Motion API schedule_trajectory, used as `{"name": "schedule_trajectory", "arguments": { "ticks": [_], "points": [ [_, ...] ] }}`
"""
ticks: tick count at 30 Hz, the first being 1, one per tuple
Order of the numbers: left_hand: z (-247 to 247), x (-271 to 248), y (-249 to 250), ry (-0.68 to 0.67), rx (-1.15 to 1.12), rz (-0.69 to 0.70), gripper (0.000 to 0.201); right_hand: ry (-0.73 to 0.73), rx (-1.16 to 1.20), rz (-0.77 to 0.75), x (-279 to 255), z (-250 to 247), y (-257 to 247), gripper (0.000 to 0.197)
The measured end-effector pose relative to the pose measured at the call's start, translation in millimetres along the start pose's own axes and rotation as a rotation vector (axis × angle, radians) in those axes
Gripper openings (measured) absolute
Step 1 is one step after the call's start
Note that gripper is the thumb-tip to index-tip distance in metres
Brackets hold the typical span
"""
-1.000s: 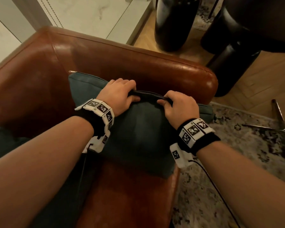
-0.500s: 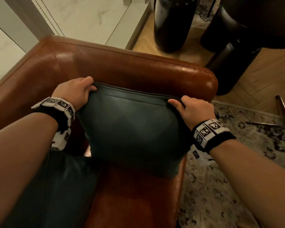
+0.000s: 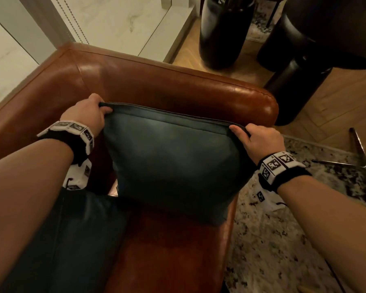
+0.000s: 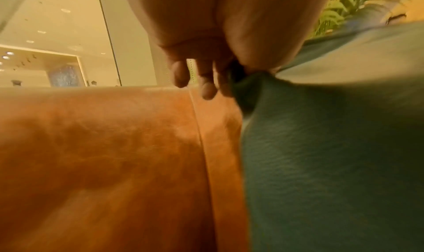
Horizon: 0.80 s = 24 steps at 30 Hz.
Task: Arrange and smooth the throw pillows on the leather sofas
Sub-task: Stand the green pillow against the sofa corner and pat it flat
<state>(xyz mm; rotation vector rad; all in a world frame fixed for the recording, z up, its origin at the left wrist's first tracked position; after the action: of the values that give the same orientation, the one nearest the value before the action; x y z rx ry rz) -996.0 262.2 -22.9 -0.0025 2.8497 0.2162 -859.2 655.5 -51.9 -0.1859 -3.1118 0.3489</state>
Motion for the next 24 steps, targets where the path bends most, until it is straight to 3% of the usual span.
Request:
{"name": "schedule_trajectory", "arguments": {
  "ticks": [2,5,7,9,11,16,21,24],
  "points": [
    [1,-4,8,0.045,0.091,-0.004,0.024,-0.039,-0.010,0.023,1,0,-3,0.056],
    [4,-19,40,0.191,0.140,0.233,0.033,-0.025,-0.039,0.037,-6,-4,-13,0.045],
    [14,-37,78,0.156,0.124,0.481,0.044,-0.037,-0.009,0.024,-9,-4,-29,0.042],
    [32,-48,116,0.029,0.156,0.626,0.057,-0.091,0.033,-0.018,-5,0,-50,0.046],
    [47,-49,142,-0.056,0.175,0.639,0.057,-0.115,0.044,-0.028,1,5,-64,0.043],
    [50,-37,158,-0.059,0.199,0.628,0.019,0.000,0.160,-0.015,10,5,-63,0.021],
    [41,-27,127,0.019,0.223,0.611,0.037,-0.020,0.058,-0.053,8,0,-52,0.034],
    [36,-10,56,-0.006,0.347,0.410,0.046,-0.099,-0.063,-0.015,-8,8,-16,0.046]
  ]
}}
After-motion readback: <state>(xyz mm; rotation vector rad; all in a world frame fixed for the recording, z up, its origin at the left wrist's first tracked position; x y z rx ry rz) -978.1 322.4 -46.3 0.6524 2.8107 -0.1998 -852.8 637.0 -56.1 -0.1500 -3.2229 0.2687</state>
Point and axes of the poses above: each hand's wrist, its own x-axis towards the middle knuckle, its own z-axis out of the palm, y = z × x, the point moved 4 cm from there along x, towards the middle knuckle, and after that the axes turned 8 degrees about -y, right-handed, at the moved point
